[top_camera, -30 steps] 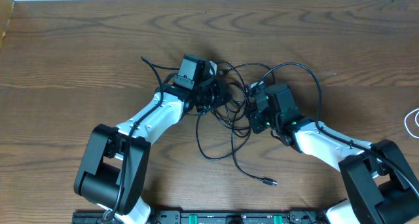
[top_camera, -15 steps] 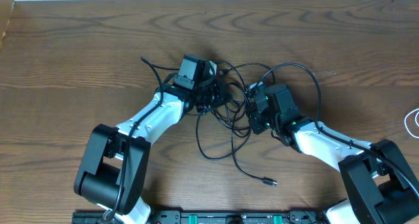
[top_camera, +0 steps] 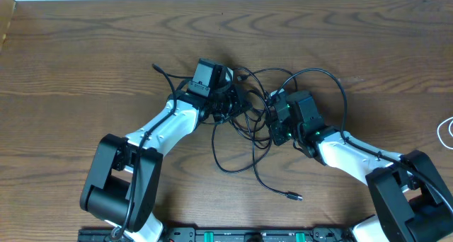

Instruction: Untangle cables

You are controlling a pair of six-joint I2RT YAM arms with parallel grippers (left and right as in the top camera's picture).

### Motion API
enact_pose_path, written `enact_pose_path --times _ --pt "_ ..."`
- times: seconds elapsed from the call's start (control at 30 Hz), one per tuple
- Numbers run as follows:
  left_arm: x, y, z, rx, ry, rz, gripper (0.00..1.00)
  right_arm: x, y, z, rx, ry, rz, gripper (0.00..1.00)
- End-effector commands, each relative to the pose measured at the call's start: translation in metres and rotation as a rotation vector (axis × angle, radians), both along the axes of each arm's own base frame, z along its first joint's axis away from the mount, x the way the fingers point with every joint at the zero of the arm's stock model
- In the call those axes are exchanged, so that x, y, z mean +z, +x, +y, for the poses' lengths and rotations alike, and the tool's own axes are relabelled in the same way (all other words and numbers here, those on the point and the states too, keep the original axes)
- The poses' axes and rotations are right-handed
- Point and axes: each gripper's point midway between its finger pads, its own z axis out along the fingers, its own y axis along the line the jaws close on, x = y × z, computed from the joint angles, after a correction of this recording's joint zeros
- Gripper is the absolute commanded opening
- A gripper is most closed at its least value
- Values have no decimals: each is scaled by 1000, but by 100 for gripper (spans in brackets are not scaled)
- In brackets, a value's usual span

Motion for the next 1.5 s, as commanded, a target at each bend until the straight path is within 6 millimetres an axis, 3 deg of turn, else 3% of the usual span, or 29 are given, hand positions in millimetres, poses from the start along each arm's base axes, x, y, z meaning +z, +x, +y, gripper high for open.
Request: enact_pose_path --times 0.0,0.17,0.43,0.57,0.7,0.83,0.9,1.0,1.1,1.2,1.3,1.47 --pt "4 1 -2 11 -27 19 8 -13 -4 -7 -12 -53 26 11" --pt "4 1 -2 11 -26 19 8 -22 -7 -9 -11 -67 52 1" --pt "-9 15 17 102 98 -21 8 -12 -1 -7 -14 -47 16 1" --pt "-16 25 32 166 181 -54 8 18 -7 11 55 62 -4 1" --pt "-20 34 45 221 255 -85 8 47 -38 30 195 188 46 1" --pt "-23 43 62 288 341 -123 8 68 -67 33 271 271 122 1" --pt "-23 45 66 301 357 -131 8 96 -84 45 375 416 141 1" --pt "-24 44 65 298 358 -129 8 124 -90 54 472 537 100 1" --pt "-26 41 61 286 361 -125 8 134 -79 54 461 562 52 1" --pt "-31 31 58 261 380 -97 8 125 -59 47 370 492 5 1" --pt "-36 21 56 241 400 -66 8 105 -37 32 222 361 -22 1" --pt "-36 15 48 247 388 -42 8 68 -19 16 99 136 -64 22"
